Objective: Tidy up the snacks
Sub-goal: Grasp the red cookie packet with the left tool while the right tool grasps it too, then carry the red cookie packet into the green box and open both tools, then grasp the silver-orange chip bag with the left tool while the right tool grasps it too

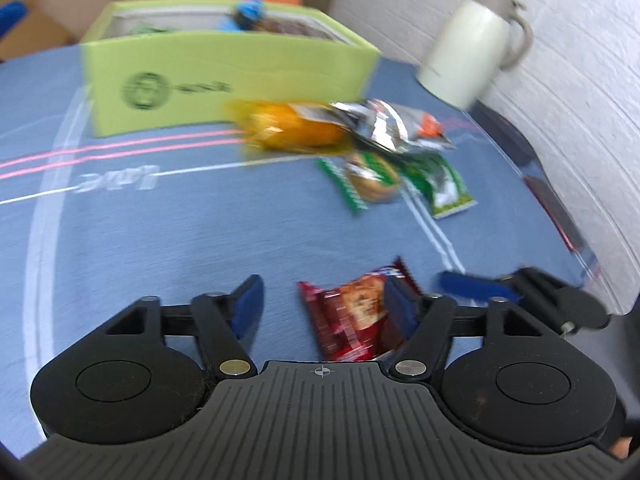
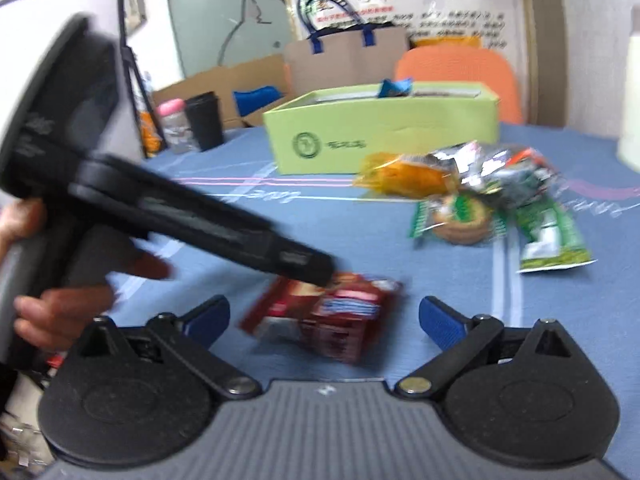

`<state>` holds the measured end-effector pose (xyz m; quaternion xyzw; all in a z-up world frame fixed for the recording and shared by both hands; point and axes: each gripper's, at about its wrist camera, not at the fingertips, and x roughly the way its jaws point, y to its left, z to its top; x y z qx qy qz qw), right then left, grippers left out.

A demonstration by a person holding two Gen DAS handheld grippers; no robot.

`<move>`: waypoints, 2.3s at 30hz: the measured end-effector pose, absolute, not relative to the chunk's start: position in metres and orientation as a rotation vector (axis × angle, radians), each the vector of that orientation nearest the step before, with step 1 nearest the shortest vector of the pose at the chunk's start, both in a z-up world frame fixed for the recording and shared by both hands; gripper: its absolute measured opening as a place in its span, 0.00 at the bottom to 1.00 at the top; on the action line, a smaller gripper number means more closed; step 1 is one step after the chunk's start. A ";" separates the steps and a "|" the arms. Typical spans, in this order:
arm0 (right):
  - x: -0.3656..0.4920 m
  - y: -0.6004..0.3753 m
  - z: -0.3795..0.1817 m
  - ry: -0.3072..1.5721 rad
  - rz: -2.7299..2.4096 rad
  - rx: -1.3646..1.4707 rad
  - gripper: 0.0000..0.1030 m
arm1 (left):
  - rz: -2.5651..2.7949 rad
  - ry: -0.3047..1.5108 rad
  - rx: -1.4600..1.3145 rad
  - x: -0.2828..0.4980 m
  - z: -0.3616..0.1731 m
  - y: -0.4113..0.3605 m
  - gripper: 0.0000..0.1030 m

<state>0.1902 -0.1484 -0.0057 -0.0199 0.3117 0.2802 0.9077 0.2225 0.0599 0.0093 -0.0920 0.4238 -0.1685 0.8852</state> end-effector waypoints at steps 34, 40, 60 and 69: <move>0.437 -0.040 0.073 0.438 0.688 -0.141 0.67 | -0.207 0.578 -0.268 0.407 0.098 0.121 0.15; 0.416 -0.092 0.098 0.323 0.601 -0.093 0.79 | -0.183 0.491 -0.320 0.396 0.101 0.145 0.46; 0.382 -0.171 -0.007 0.690 0.523 -0.052 0.91 | -0.318 0.848 -0.350 0.383 -0.002 0.071 0.44; 0.313 -0.128 -0.002 0.625 0.609 -0.089 0.92 | -0.254 0.842 -0.384 0.337 0.000 0.112 0.37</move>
